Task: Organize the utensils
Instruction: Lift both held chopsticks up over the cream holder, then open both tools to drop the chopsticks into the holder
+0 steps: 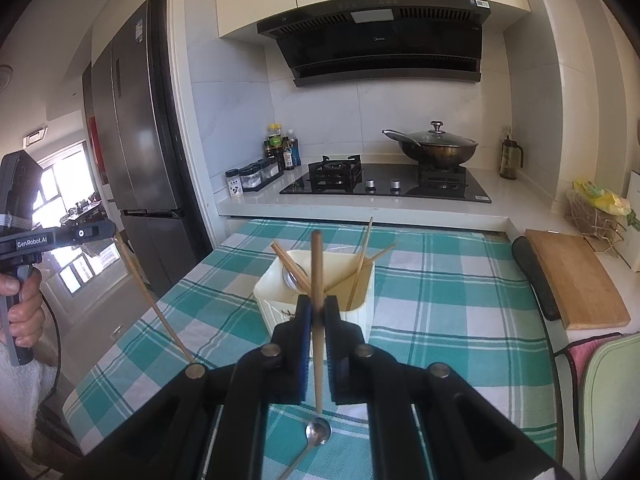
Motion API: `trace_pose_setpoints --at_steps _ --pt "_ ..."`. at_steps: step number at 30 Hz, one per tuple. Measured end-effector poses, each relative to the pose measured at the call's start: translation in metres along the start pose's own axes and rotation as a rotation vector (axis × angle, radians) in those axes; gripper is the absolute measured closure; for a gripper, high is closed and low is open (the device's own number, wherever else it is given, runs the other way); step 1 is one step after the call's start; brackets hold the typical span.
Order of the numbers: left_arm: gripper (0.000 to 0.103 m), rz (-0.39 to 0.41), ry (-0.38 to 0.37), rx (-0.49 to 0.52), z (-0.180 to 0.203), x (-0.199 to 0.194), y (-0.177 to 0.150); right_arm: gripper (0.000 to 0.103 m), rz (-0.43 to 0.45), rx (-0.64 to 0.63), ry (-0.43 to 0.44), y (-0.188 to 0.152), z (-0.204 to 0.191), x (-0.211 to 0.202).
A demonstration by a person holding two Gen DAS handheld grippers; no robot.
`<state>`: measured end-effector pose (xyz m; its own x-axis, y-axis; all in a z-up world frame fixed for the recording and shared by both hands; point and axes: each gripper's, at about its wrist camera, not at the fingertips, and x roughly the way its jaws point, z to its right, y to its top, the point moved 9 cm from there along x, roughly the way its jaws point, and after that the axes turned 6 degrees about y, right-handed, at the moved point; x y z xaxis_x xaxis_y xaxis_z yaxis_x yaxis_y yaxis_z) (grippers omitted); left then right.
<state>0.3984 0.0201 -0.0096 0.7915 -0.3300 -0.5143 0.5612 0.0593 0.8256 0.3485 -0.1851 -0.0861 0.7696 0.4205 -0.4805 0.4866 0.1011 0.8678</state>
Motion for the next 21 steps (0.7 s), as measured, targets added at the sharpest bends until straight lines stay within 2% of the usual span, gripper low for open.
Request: trace_pose_setpoints --at_steps 7,10,12,14,18,21 --pt "0.101 0.158 0.018 0.022 0.013 -0.004 0.088 0.096 0.090 -0.049 -0.017 0.060 0.001 0.005" --pt "0.101 0.214 0.056 0.017 0.014 0.016 0.113 0.096 0.161 -0.066 -0.026 0.094 -0.001 0.014" --pt "0.101 0.220 0.098 0.020 0.012 0.041 0.117 0.096 0.214 -0.086 -0.039 0.113 -0.002 0.027" --pt "0.101 0.170 0.126 0.013 0.008 0.080 0.109 0.096 0.191 -0.084 -0.043 0.118 0.001 0.057" --pt "0.101 -0.032 0.103 -0.061 -0.006 0.155 0.069 0.096 -0.003 -0.031 -0.033 0.094 0.015 0.135" --pt "0.101 -0.118 0.114 -0.069 -0.013 0.186 0.048 0.096 -0.124 0.003 -0.026 0.071 0.023 0.175"
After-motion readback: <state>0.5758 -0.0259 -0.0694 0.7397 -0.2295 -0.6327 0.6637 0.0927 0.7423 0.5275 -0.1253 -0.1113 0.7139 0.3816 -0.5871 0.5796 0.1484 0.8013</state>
